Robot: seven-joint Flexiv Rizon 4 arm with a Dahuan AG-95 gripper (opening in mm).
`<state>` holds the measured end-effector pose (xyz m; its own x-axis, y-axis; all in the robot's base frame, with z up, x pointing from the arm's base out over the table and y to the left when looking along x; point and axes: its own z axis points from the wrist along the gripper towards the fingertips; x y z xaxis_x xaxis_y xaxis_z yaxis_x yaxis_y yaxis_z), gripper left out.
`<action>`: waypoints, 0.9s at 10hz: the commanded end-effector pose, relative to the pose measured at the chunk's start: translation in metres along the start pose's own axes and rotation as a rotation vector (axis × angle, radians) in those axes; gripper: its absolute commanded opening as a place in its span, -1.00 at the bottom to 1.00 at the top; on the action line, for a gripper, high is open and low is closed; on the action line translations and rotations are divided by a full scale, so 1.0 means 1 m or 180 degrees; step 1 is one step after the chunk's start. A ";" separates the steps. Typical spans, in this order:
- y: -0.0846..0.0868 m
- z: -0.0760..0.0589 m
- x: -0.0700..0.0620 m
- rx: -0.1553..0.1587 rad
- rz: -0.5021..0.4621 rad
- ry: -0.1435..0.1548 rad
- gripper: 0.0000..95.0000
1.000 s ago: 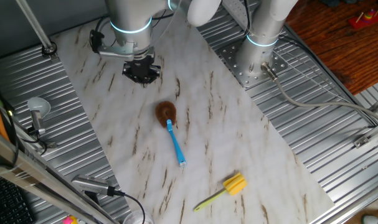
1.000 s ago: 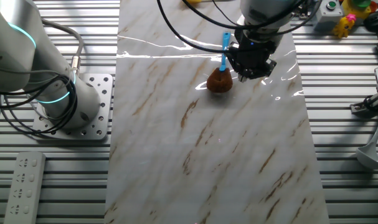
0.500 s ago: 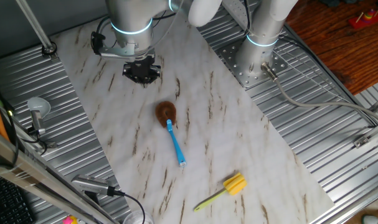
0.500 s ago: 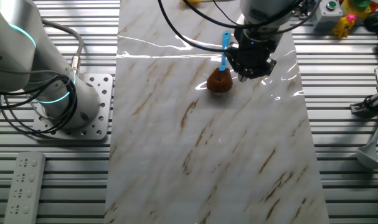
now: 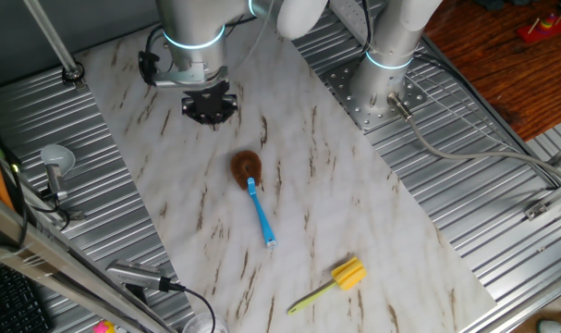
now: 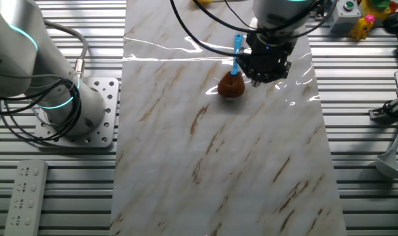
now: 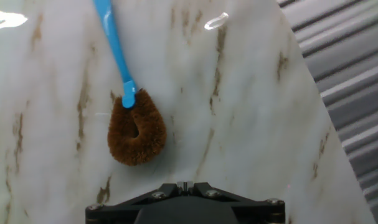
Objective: Scrub the table with a brush
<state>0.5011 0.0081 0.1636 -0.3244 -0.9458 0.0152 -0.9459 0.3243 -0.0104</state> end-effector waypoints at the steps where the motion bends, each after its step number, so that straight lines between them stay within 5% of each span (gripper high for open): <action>1: 0.001 0.001 -0.012 -0.0059 -0.0019 -0.0013 -1.00; 4: 0.027 0.016 -0.062 -0.0033 -0.0049 0.0082 -1.00; 5: 0.035 0.024 -0.071 -0.0023 -0.0039 0.0076 -0.60; 6: 0.048 0.036 -0.084 -0.0007 0.0016 0.0079 -0.60; 9: 0.053 0.041 -0.091 0.0017 -0.0039 0.0061 -0.60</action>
<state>0.4807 0.1108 0.1208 -0.3452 -0.9379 0.0350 -0.9385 0.3446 -0.0220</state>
